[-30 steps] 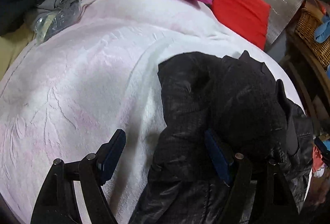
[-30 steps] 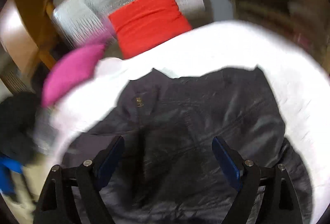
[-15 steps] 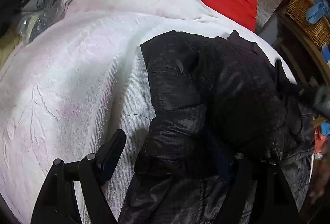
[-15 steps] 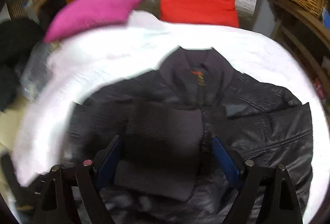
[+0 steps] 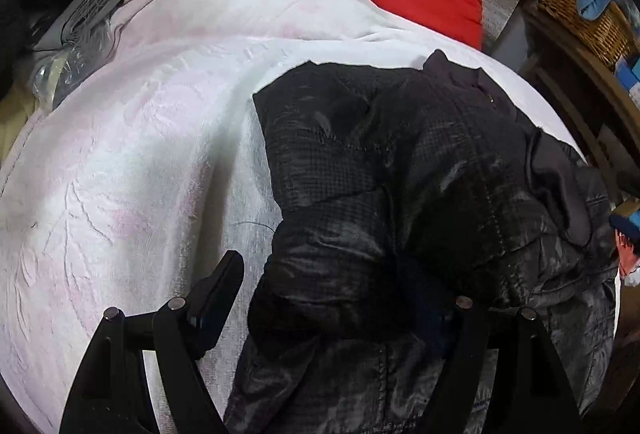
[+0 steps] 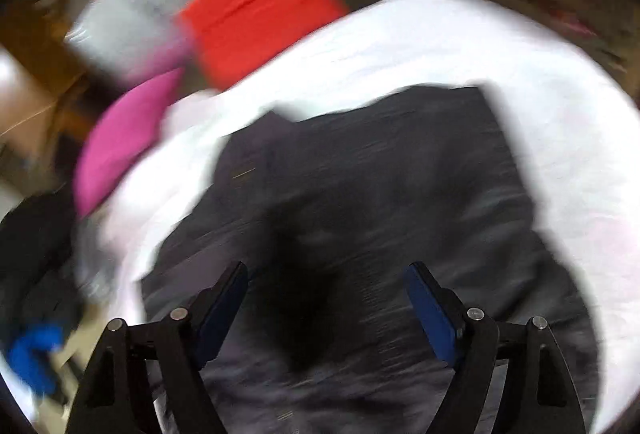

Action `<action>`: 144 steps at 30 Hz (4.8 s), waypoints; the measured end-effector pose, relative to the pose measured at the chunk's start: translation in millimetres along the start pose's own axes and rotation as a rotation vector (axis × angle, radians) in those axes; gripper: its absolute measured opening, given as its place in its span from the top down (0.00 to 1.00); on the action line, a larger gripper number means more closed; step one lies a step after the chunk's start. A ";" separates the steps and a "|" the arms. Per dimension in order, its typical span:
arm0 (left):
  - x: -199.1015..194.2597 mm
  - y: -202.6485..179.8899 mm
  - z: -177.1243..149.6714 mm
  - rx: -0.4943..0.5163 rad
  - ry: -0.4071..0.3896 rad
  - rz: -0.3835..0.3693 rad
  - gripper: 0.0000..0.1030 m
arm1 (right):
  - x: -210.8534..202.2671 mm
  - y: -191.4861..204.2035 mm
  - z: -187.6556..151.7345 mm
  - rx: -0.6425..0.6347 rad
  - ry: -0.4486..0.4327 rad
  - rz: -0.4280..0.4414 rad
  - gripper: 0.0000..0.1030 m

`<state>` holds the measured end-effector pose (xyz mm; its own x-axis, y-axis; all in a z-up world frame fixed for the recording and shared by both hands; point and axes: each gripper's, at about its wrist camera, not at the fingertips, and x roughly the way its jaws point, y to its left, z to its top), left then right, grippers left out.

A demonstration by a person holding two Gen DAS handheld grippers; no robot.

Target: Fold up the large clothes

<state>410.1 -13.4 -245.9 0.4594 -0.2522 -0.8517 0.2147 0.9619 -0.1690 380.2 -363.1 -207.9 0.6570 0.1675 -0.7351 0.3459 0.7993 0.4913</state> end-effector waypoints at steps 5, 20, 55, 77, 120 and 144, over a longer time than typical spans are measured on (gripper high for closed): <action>3.3 3.6 0.5 -0.008 0.013 -0.025 0.24 | 17.5 81.7 -58.3 -0.531 -0.013 -0.148 0.18; 1.9 3.0 -2.0 0.005 0.012 -0.030 0.24 | 36.4 63.7 -67.2 -0.561 -0.055 -0.175 0.18; 0.5 -44.9 8.4 0.186 -0.060 -0.066 0.22 | 12.1 -135.5 19.7 0.372 -0.059 0.260 0.75; 0.1 -68.9 -11.2 0.303 -0.079 0.056 0.22 | 3.9 -127.1 13.9 0.201 -0.112 -0.066 0.87; -28.3 -57.5 11.2 0.175 -0.196 0.040 0.16 | -11.3 -61.8 12.0 -0.138 -0.065 0.050 0.47; -1.2 -77.0 3.8 0.228 -0.098 0.110 0.15 | 5.4 -44.8 -8.0 -0.233 0.068 0.099 0.47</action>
<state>396.3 -87.6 -229.9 0.5697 -0.1674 -0.8047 0.3428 0.9382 0.0475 363.0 -393.4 -237.6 0.6304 0.2836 -0.7226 0.1139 0.8870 0.4475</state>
